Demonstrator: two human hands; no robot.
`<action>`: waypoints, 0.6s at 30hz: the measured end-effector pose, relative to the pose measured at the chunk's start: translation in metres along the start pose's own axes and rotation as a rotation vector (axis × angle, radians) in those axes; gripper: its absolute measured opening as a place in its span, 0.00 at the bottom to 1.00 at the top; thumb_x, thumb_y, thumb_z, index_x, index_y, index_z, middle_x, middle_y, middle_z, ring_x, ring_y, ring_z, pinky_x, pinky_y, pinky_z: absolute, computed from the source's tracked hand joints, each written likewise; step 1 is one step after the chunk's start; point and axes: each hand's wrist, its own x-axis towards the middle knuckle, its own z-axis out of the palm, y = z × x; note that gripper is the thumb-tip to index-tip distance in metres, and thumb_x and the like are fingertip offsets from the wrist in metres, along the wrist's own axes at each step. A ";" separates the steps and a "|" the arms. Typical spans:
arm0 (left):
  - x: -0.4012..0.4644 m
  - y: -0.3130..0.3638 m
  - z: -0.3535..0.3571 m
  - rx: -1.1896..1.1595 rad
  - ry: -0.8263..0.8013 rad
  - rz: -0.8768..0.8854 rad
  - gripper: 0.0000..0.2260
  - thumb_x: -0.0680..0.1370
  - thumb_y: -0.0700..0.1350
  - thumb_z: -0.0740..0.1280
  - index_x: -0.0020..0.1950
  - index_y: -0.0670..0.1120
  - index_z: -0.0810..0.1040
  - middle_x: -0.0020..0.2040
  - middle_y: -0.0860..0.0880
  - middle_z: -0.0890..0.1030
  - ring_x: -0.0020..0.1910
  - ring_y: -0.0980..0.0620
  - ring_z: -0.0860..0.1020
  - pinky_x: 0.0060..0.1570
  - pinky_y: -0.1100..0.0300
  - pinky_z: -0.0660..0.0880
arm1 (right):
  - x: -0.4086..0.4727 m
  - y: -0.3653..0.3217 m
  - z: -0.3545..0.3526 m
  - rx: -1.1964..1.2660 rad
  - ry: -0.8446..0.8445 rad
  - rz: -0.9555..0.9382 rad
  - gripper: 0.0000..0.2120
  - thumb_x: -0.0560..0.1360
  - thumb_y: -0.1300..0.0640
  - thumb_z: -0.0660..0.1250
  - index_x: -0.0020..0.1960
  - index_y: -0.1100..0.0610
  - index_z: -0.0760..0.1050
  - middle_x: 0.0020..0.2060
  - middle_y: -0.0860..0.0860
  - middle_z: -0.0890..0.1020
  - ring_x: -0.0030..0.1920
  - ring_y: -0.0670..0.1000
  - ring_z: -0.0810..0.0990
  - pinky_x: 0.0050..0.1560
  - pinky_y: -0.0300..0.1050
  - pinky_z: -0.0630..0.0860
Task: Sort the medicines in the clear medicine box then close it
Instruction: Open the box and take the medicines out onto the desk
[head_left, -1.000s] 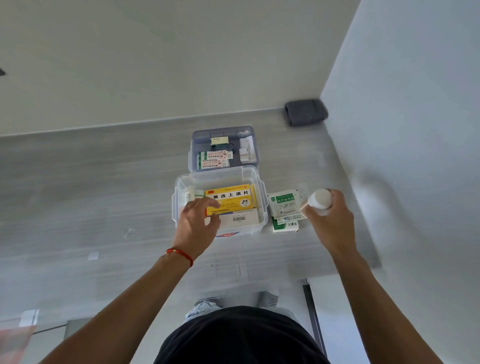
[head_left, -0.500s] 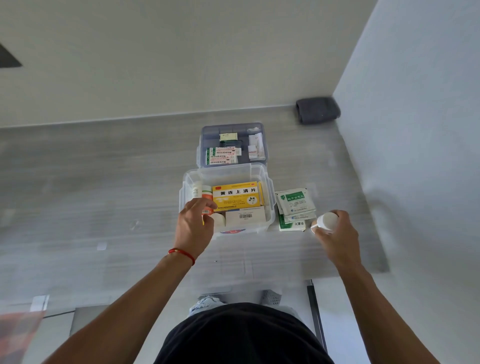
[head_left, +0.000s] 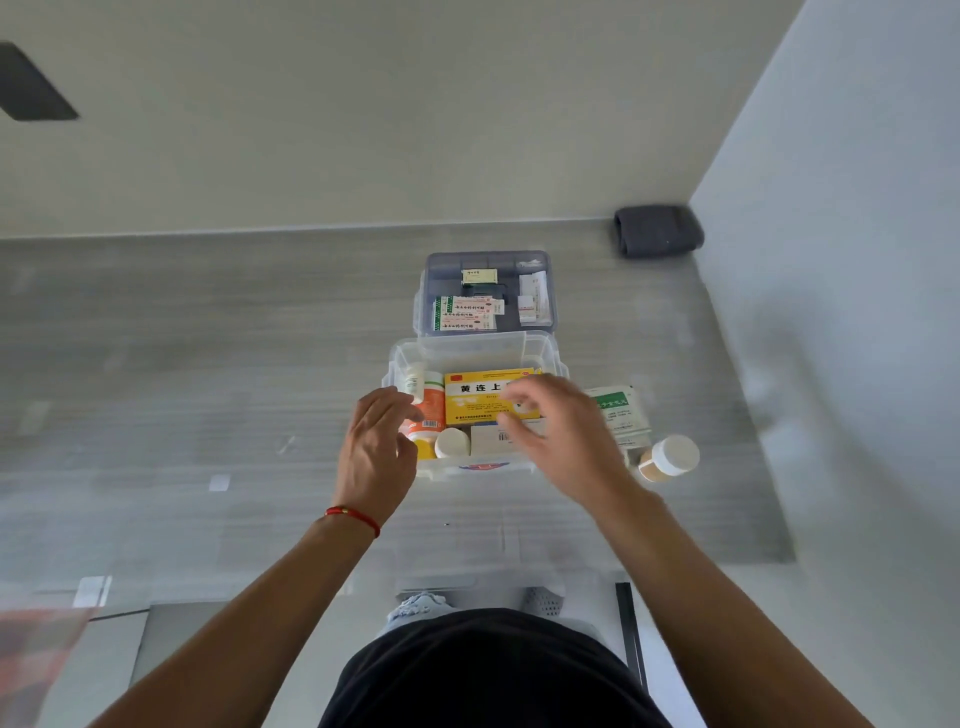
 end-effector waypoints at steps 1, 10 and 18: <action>0.000 -0.001 0.001 -0.006 0.004 0.001 0.18 0.63 0.21 0.66 0.46 0.38 0.83 0.53 0.42 0.83 0.60 0.40 0.77 0.63 0.53 0.73 | 0.010 -0.009 0.013 -0.022 -0.128 -0.004 0.10 0.76 0.54 0.74 0.56 0.55 0.82 0.50 0.47 0.85 0.49 0.48 0.81 0.49 0.48 0.79; -0.004 -0.008 0.007 0.005 -0.003 0.030 0.18 0.65 0.23 0.64 0.48 0.39 0.82 0.53 0.43 0.83 0.63 0.40 0.74 0.68 0.60 0.68 | 0.058 -0.030 0.082 -0.306 -0.557 0.221 0.17 0.70 0.50 0.80 0.54 0.58 0.83 0.49 0.54 0.86 0.50 0.56 0.84 0.52 0.50 0.80; -0.004 -0.008 0.006 -0.015 -0.005 0.042 0.19 0.65 0.22 0.65 0.50 0.39 0.82 0.53 0.43 0.83 0.63 0.40 0.75 0.67 0.54 0.71 | 0.061 -0.041 0.081 -0.285 -0.493 0.238 0.15 0.69 0.55 0.80 0.52 0.59 0.81 0.48 0.56 0.86 0.48 0.58 0.84 0.49 0.47 0.78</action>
